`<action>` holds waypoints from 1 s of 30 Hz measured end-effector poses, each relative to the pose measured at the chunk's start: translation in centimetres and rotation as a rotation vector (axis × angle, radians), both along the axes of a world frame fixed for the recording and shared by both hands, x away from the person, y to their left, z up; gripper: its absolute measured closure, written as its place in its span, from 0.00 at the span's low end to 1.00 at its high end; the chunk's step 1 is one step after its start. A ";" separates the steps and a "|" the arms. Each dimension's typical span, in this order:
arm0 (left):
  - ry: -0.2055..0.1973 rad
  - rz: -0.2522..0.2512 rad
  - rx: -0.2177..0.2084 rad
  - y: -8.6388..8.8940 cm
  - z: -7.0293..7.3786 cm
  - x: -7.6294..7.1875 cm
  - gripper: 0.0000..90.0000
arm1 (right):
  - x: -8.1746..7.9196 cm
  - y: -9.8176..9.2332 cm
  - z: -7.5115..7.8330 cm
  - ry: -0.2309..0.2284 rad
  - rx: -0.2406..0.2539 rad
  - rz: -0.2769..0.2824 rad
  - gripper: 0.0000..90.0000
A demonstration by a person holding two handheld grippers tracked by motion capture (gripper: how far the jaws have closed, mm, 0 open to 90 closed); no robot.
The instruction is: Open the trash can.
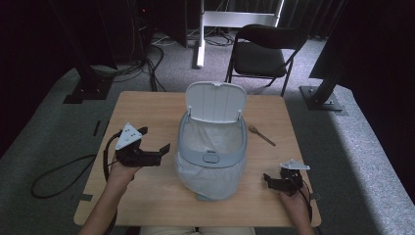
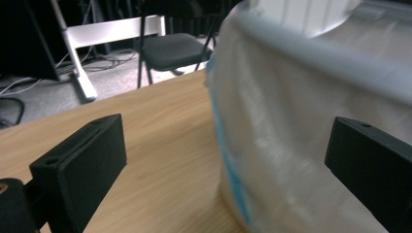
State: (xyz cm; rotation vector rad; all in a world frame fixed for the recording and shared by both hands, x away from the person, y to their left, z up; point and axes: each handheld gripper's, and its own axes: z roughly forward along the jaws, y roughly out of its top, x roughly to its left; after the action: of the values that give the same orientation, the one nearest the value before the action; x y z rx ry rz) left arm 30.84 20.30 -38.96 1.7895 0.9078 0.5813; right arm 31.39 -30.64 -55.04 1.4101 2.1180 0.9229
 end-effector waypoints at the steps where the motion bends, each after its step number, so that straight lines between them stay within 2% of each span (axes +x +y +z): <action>1: 0.011 0.005 0.004 0.3 -0.4 0.1 0.02 | 0.0 0.0 0.0 0.000 0.000 0.002 0.17; 9: 0.052 0.063 0.003 2.3 -3.3 0.6 0.02 | 0.3 -0.4 0.0 -0.003 -0.007 0.006 0.17; 13: 0.070 0.085 0.004 3.3 -4.6 0.7 0.02 | 0.5 -0.3 0.3 -0.010 -0.049 -0.002 0.17; 18: 0.094 0.106 0.015 4.1 -6.0 0.8 0.02 | 0.9 -0.4 0.4 0.004 -0.056 0.017 0.17; 20: 0.102 0.115 0.014 4.6 -6.6 0.7 0.02 | 1.0 -0.5 0.5 0.007 -0.055 0.020 0.17; 24: 0.126 0.136 0.014 5.4 -7.7 0.7 0.02 | 1.5 -0.8 0.7 0.006 -0.015 0.012 0.17; 30: 0.151 0.155 0.016 6.4 -9.2 0.5 0.02 | 2.7 -0.9 0.9 0.007 0.014 0.002 0.16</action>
State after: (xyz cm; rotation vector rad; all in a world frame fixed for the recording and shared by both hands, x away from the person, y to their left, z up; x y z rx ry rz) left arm 31.36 26.67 -48.14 1.8058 1.1562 0.5580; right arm 34.05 -31.51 -54.09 1.4210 2.1224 0.9367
